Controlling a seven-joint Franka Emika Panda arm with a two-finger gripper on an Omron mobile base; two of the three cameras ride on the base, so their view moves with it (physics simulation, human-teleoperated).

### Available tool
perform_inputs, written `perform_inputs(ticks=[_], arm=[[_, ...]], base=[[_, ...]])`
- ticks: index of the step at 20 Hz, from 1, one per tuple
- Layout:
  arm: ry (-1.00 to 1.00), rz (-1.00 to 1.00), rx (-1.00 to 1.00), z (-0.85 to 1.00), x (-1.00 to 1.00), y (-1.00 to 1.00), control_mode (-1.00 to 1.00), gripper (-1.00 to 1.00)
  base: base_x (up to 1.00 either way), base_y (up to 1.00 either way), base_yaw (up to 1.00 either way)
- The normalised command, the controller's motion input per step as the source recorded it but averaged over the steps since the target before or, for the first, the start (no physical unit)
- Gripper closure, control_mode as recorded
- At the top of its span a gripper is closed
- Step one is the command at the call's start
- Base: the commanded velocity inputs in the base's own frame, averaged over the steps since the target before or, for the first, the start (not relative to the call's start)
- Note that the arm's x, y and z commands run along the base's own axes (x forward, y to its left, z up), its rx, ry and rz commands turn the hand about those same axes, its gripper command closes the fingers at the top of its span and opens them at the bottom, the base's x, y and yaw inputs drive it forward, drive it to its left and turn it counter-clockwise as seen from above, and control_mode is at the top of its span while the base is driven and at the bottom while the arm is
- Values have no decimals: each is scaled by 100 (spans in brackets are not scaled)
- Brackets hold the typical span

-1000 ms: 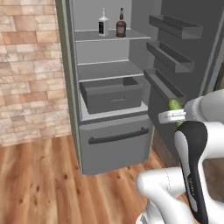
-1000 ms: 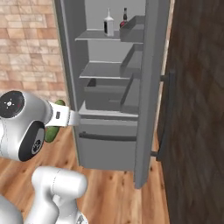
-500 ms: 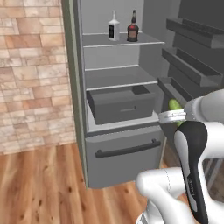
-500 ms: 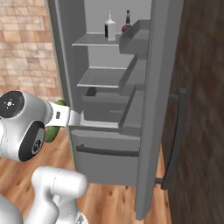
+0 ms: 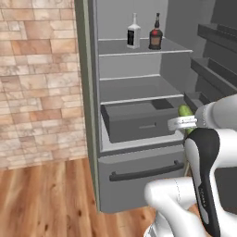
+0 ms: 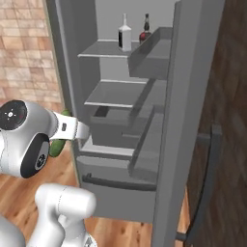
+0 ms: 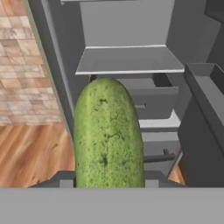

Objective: Place the liquors on the top shelf of the fridge to keep them out of children's reach, and place the cucumber on lower shelves for easy access.

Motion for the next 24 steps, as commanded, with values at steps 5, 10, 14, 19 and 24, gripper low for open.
perform_inputs(ticks=[5,10,14,19,24], arm=[[0,0,0,0,0,0,100,100],[0,0,0,0,0,0,100,100],[0,0,0,0,0,0,100,100],[0,0,0,0,0,0,100,100],[0,0,0,0,0,0,100,100]], base=[[58,0,8],[59,-2,9],[54,-11,8],[35,-31,4],[20,-38,2]])
